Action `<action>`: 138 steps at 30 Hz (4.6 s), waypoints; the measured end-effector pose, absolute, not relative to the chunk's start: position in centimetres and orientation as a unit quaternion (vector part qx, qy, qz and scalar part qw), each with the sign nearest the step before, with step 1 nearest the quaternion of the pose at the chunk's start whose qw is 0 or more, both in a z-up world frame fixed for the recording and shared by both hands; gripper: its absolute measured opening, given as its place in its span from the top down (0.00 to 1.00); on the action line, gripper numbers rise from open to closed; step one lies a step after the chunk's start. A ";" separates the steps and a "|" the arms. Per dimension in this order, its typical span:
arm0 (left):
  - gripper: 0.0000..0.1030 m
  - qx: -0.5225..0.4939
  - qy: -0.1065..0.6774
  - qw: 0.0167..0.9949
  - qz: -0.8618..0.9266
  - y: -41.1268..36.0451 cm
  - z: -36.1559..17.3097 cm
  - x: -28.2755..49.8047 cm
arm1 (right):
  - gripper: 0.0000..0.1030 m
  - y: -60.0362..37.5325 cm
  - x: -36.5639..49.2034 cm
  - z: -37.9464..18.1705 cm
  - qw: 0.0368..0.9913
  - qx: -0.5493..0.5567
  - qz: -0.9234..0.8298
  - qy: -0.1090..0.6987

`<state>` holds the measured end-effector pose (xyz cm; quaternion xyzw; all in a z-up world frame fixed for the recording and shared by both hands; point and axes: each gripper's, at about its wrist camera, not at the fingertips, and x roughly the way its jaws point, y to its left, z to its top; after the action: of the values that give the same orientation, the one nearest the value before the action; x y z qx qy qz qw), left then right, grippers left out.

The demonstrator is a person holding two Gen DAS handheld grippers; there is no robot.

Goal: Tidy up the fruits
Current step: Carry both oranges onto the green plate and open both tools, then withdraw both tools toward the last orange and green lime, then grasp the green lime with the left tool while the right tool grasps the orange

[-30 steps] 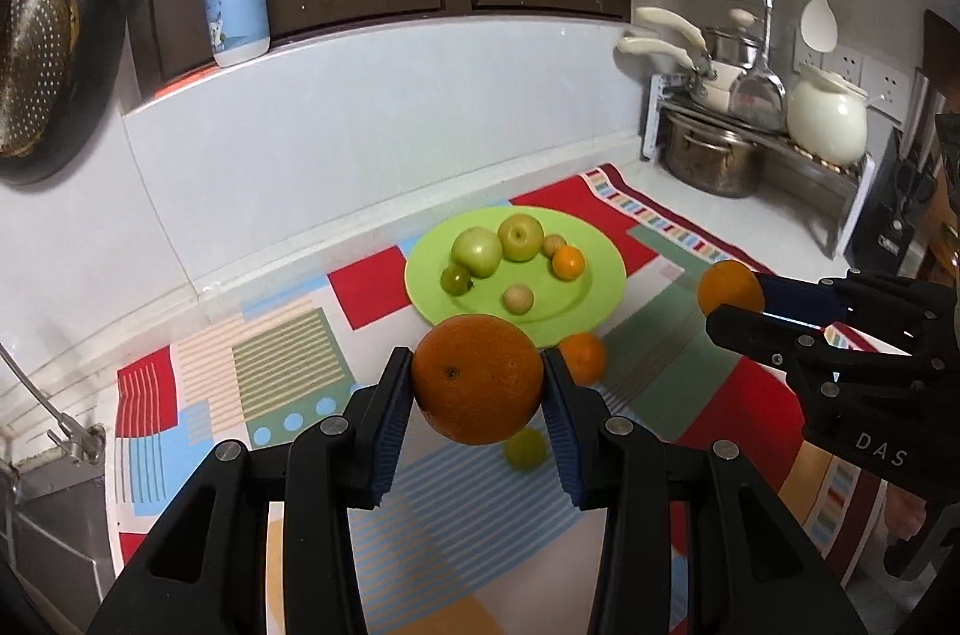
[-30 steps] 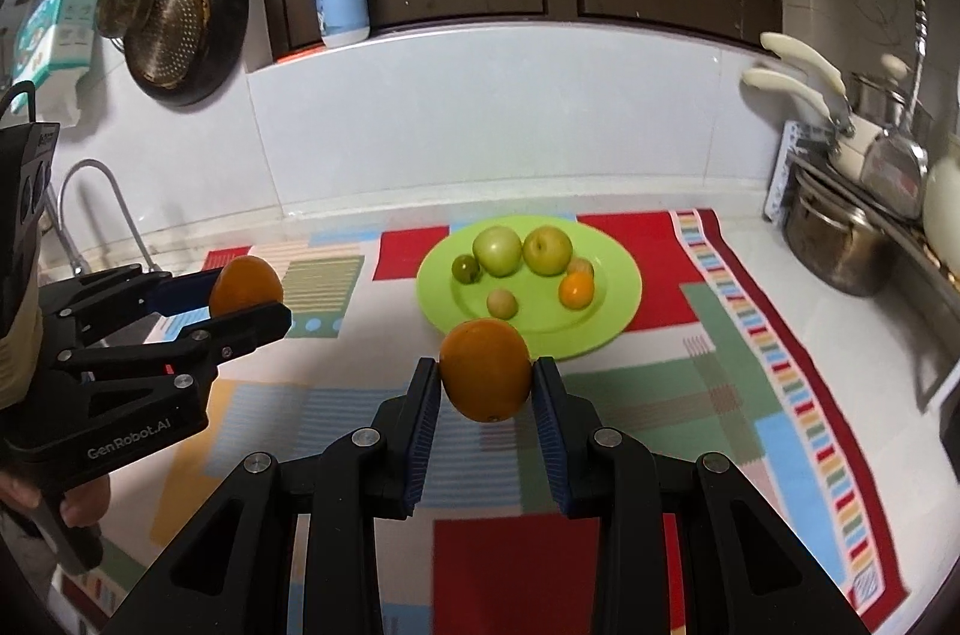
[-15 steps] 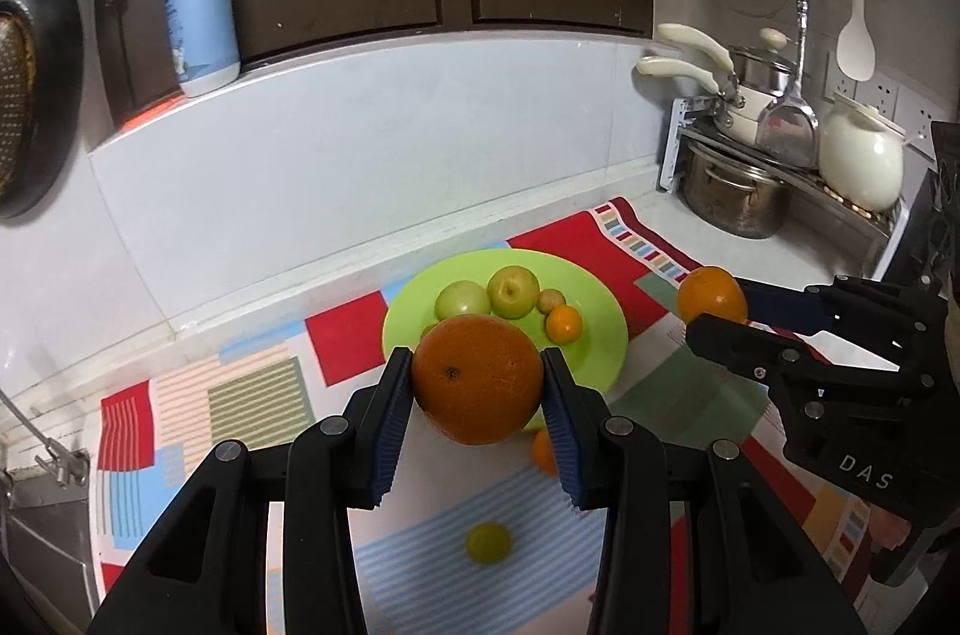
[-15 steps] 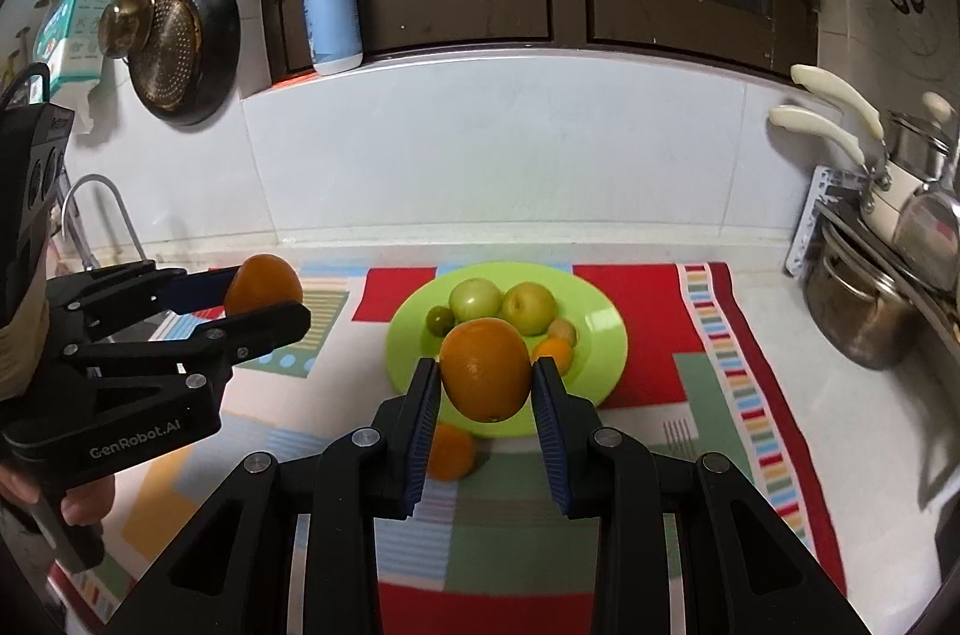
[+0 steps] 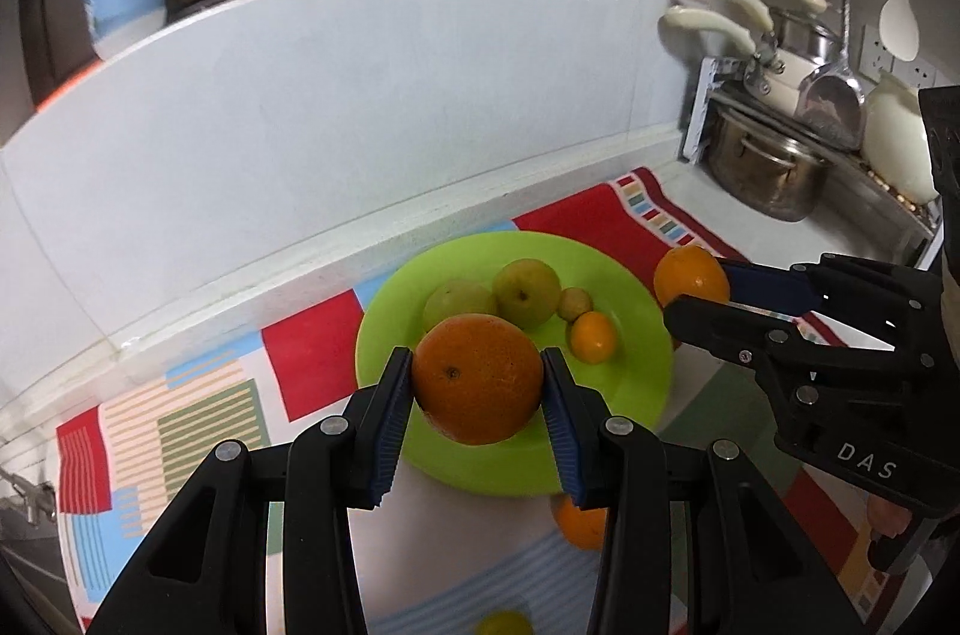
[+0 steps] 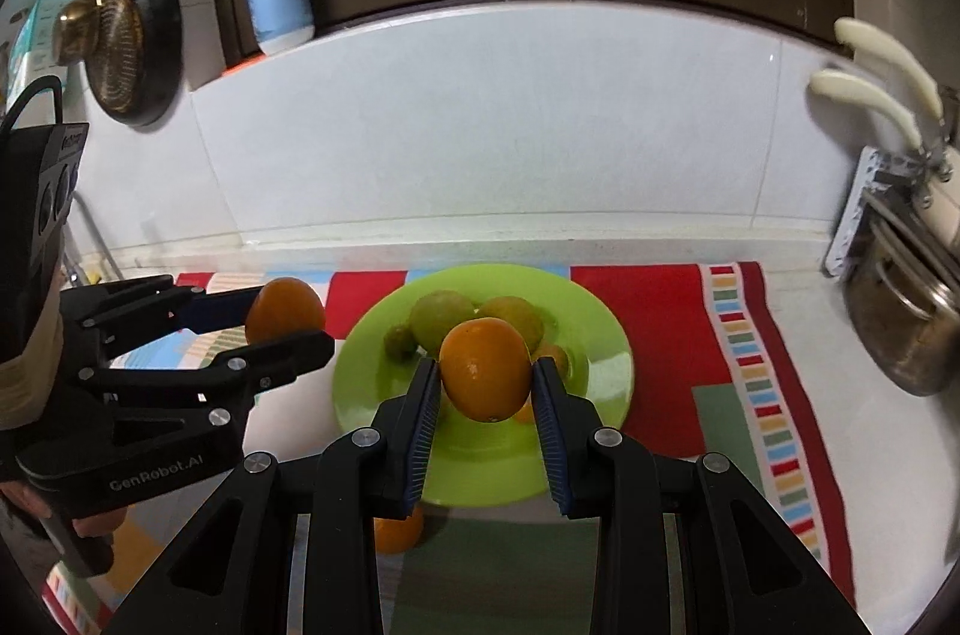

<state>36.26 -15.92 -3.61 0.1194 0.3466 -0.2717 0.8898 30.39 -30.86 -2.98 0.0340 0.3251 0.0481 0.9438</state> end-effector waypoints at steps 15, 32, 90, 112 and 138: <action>0.59 0.127 0.373 0.873 -0.286 -17.4 -7.3 40.7 | 0.68 -31.4 35.7 -7.0 0.930 0.036 0.061 0.361; 0.44 0.131 0.354 0.884 -0.274 -16.8 -6.5 41.0 | 0.56 -31.7 36.9 -7.3 0.934 0.038 0.052 0.352; 0.21 0.100 0.335 0.922 -0.166 -8.6 -4.7 22.4 | 0.39 -26.2 20.7 -3.6 0.939 -0.030 0.080 0.332; 0.37 0.097 0.421 0.878 -0.206 -10.2 -11.6 26.6 | 0.39 -25.7 25.2 -9.8 0.906 -0.029 0.106 0.410; 0.72 0.064 0.436 0.868 -0.228 -10.4 -12.0 28.8 | 0.60 -25.1 29.7 -11.7 0.895 0.003 0.116 0.431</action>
<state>28.75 -10.37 -12.03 0.0638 0.4364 -0.2277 0.8681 29.74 -25.10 -11.68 0.0027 0.4308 0.1157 0.8950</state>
